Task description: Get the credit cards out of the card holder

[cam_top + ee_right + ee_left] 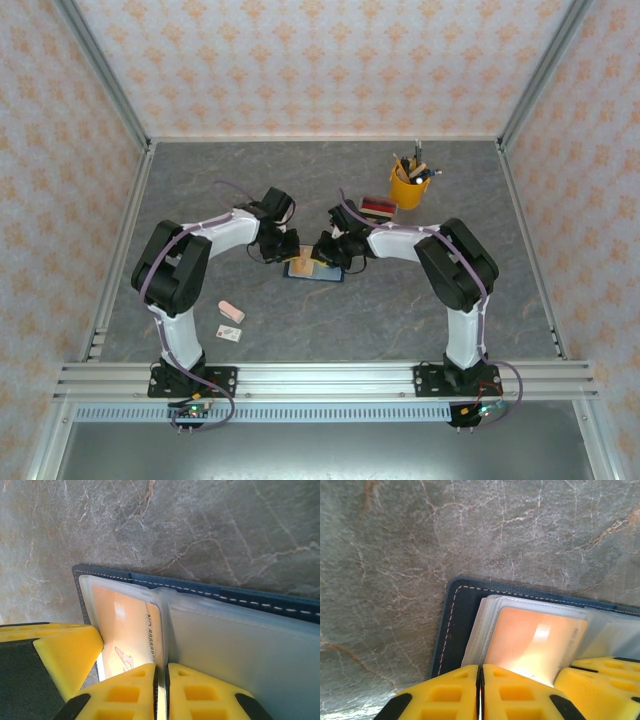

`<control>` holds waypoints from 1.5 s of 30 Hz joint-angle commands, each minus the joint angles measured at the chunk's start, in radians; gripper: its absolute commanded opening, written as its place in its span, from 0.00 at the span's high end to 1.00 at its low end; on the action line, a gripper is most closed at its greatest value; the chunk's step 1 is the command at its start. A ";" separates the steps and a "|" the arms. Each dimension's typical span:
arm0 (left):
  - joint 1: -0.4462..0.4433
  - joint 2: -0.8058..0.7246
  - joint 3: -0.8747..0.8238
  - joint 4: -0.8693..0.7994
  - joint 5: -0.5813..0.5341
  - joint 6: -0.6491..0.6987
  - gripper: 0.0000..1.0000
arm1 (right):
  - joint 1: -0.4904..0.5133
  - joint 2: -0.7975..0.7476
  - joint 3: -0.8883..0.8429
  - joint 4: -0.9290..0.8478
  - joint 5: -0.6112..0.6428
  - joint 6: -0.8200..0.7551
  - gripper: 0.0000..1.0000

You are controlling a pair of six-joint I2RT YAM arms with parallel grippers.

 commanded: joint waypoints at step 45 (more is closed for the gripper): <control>0.032 0.026 -0.038 -0.045 0.051 0.073 0.98 | -0.020 -0.083 -0.014 -0.051 -0.038 -0.106 0.88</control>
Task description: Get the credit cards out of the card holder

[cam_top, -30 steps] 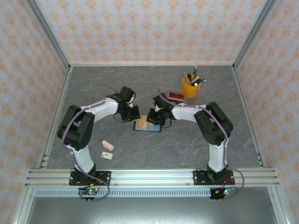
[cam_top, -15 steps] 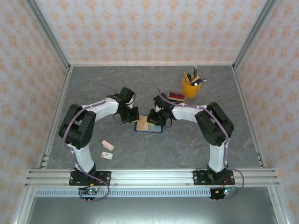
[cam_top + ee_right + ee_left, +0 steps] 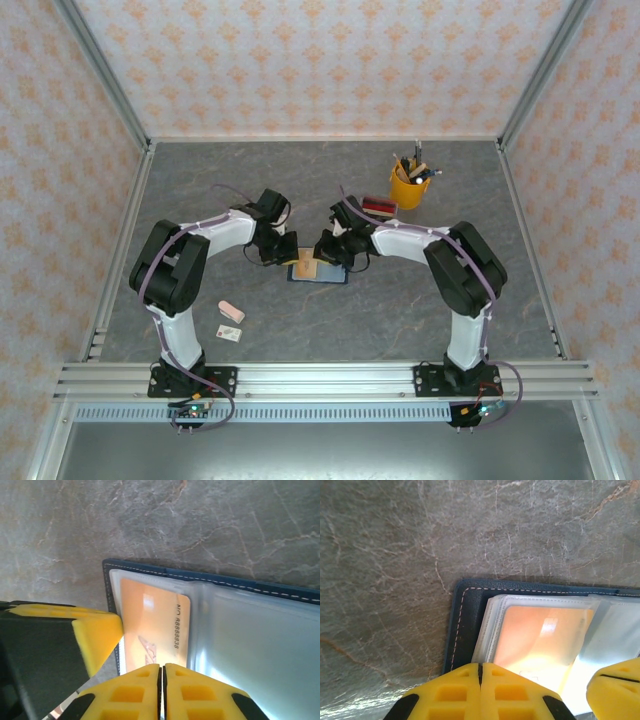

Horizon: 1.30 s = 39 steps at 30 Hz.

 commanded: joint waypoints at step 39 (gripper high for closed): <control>0.004 0.045 -0.052 -0.034 -0.075 0.006 1.00 | -0.011 0.061 -0.013 0.084 -0.108 0.004 0.87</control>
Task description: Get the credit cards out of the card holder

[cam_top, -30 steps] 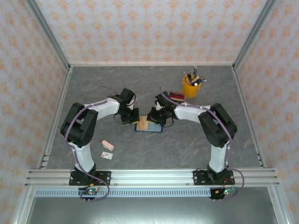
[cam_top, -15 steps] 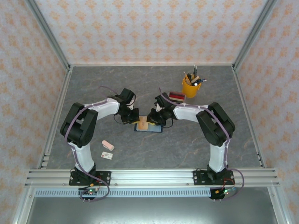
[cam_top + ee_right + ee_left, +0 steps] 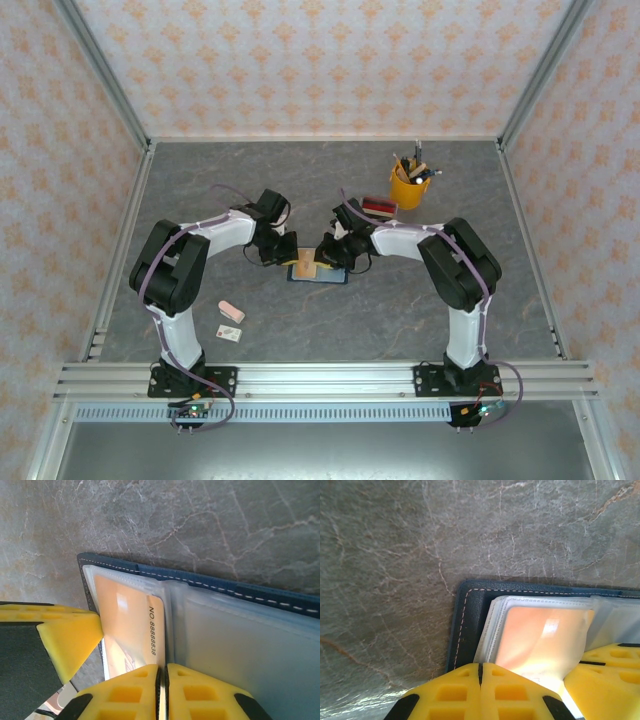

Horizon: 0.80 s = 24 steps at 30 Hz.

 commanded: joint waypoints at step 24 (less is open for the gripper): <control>0.003 0.044 -0.054 -0.038 -0.074 0.002 1.00 | 0.005 0.006 -0.024 0.094 -0.045 0.010 0.87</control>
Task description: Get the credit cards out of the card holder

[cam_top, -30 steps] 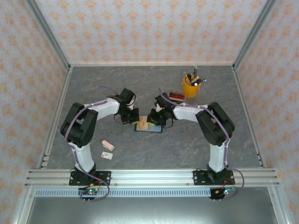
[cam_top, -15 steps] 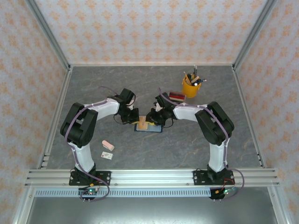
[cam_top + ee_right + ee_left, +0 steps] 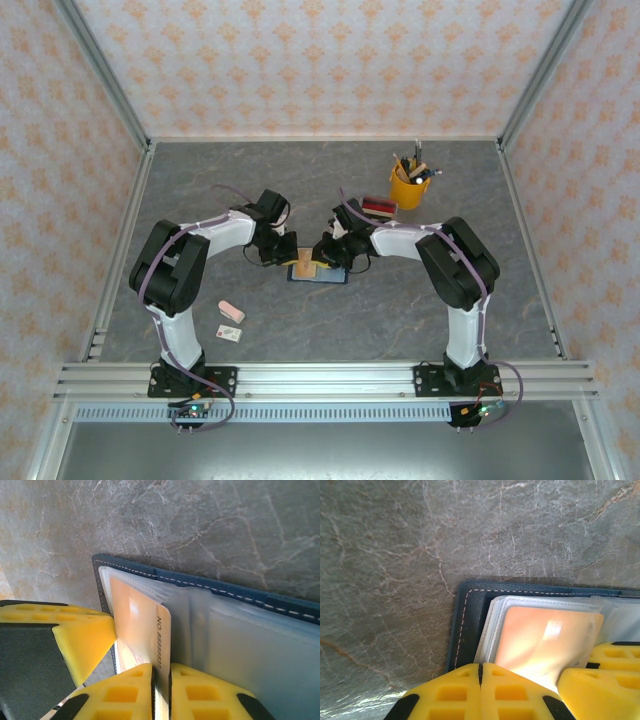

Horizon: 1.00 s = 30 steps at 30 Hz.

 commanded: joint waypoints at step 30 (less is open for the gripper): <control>0.004 0.072 -0.043 -0.057 -0.089 0.010 1.00 | -0.044 -0.149 -0.138 0.149 -0.130 -0.037 0.93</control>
